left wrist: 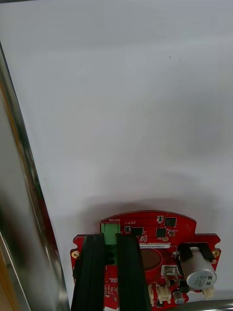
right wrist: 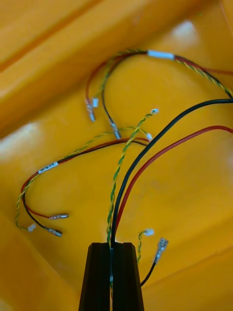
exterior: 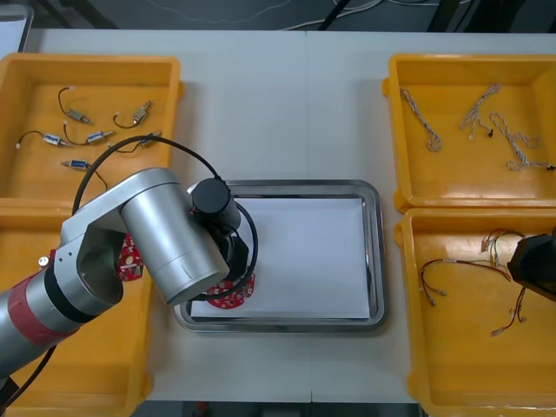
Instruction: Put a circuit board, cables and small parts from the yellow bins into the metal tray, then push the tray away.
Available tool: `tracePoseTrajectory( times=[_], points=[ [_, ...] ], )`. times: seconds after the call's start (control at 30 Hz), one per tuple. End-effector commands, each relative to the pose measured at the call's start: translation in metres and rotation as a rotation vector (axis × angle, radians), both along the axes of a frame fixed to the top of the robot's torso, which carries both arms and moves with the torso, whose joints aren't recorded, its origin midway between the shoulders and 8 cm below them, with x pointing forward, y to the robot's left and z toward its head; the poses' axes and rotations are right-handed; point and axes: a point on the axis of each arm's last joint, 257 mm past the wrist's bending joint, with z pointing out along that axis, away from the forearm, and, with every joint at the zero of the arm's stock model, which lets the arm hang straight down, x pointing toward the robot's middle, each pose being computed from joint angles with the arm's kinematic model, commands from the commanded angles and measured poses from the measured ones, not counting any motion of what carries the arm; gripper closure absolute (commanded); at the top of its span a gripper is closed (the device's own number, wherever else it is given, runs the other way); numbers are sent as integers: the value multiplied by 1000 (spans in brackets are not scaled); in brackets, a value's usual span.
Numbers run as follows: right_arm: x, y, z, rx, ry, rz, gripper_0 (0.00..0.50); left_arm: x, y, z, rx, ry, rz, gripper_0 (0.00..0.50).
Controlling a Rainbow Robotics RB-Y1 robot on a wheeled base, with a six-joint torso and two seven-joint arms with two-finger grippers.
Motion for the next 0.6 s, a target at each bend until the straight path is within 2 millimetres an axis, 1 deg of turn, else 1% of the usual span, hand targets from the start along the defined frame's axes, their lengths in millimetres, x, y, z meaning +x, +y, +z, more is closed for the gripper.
tracePoseTrajectory(
  times=[0.03, 0.27, 0.37, 0.43, 0.47, 0.5, 0.57, 0.6],
  points=[
    [15, 4, 38, -92, -79, 153, 500, 4, 0, 4, -24, -30, 53, 500],
    [18, 32, 49, -122, -93, 374, 500, 3, 1, 2, -23, -27, 59, 500],
    [18, 40, 51, -142, -98, 442, 500, 2, 2, 0, -25, -26, 63, 500],
    [18, 41, 55, -173, -107, 474, 500, 2, 2, 0, -26, -26, 65, 495],
    [17, 40, 56, -202, -104, 494, 500, 2, 3, -1, -24, -28, 66, 456],
    [17, 41, 57, -214, -106, 503, 500, 1, 3, -2, -24, -25, 67, 433],
    [16, 39, 58, -256, -99, 528, 500, 2, 3, -1, -26, -30, 68, 272],
    [16, 38, 59, -263, -100, 532, 500, 2, 3, -1, -25, -30, 69, 246]
  ],
)
